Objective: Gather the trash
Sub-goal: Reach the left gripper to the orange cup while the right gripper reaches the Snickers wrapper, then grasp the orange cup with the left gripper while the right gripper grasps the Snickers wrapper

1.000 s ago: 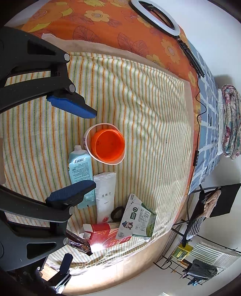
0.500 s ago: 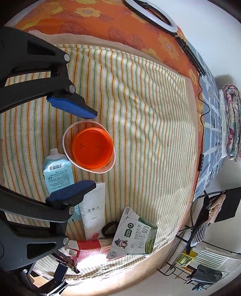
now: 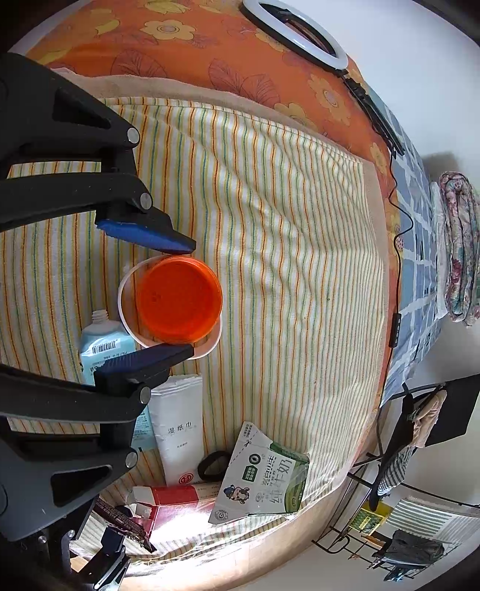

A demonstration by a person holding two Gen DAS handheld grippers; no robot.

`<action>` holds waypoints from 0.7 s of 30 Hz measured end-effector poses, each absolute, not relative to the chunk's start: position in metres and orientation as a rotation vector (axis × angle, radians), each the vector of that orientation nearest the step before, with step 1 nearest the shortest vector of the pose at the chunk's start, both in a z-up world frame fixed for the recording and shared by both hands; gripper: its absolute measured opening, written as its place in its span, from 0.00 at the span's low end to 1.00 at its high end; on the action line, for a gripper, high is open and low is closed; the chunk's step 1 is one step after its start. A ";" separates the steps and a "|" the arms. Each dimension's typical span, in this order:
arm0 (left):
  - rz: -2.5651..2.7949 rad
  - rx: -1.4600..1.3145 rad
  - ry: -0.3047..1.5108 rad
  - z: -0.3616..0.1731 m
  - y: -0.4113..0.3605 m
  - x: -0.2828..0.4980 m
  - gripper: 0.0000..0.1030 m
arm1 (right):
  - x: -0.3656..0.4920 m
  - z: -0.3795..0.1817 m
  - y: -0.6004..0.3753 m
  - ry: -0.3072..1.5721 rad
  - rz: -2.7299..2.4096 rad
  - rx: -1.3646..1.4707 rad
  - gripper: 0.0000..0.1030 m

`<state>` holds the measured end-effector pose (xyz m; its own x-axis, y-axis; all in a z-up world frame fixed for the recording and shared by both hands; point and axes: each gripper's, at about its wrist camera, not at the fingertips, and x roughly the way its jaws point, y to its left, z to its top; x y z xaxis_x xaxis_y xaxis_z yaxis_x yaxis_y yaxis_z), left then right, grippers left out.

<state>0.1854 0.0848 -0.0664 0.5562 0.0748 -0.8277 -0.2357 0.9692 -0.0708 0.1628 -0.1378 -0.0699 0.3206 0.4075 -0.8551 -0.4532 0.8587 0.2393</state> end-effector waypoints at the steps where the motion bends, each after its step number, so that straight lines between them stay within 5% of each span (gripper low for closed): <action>1: 0.184 -0.184 0.961 -0.065 0.085 0.185 0.49 | 0.163 -0.070 -0.138 1.107 0.565 -0.049 0.60; 7: 0.180 -0.187 0.934 -0.053 0.085 0.179 0.49 | 0.165 -0.070 -0.146 1.116 0.608 -0.006 0.35; 21: 0.159 -0.179 0.889 -0.031 0.082 0.164 0.46 | 0.148 -0.052 -0.154 1.073 0.674 0.039 0.20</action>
